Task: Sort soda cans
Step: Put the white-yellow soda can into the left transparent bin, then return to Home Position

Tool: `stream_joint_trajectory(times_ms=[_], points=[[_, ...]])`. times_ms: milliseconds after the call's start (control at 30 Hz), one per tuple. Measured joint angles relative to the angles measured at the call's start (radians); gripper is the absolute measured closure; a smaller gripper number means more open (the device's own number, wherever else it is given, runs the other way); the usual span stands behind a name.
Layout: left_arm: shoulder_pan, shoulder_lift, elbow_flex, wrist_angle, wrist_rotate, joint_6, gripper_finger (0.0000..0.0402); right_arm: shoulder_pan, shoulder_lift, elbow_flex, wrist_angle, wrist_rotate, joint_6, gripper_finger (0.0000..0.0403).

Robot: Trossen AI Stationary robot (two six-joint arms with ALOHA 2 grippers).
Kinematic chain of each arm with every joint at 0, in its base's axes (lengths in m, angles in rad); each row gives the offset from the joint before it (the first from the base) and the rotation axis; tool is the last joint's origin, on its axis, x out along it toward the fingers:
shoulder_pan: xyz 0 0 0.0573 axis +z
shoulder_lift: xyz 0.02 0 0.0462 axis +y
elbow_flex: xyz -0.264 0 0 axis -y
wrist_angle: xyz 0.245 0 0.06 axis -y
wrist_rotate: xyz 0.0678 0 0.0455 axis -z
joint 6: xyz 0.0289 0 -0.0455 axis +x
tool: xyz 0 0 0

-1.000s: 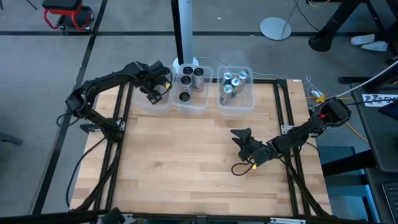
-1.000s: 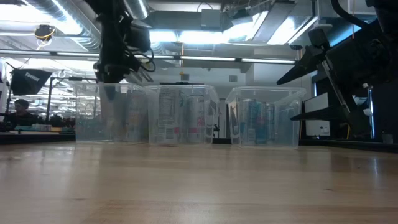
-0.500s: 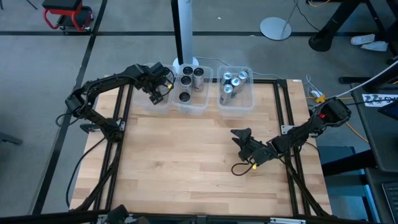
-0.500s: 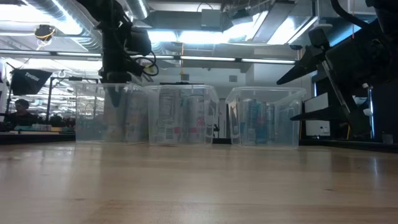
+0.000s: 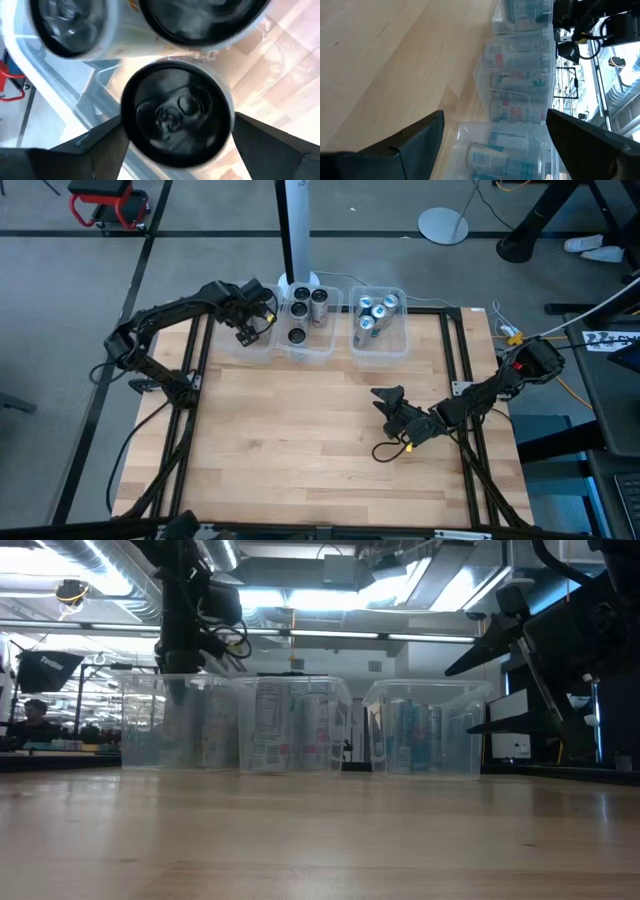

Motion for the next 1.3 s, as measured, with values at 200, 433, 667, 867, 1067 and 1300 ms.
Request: stream_joint_trajectory(times_ms=[200, 433, 667, 867, 1067, 1300], points=[[0.000, -0.033, 0.056, -0.024, 0.000, 0.002, 0.0078, 0.000, 0.000, 0.000, 0.000, 0.000, 0.000, 0.0055], [-0.006, -0.132, 0.114, -0.029, 0.011, 0.006, 0.0078, 0.000, 0.000, 0.000, -0.001, 0.000, -0.011, 0.0055], [-0.051, -0.282, 0.114, 0.046, 0.175, -0.008, 0.0127, 0.000, 0.000, 0.000, -0.001, 0.000, -0.011, 0.0055], [-0.168, -0.408, 0.024, 0.200, 0.525, 0.003, 0.0207, -0.019, 0.000, 0.000, 0.043, -0.022, -0.009, 0.0055], [-0.344, -0.491, -0.172, 0.357, 0.607, 0.028, 0.0297, -0.098, 0.000, 0.031, 0.079, -0.181, -0.052, 0.0055], [-0.508, -0.593, -0.419, 0.671, 0.606, 0.017, 0.0391, -0.291, -0.033, 0.084, 0.079, -0.553, -0.192, 0.0107]])
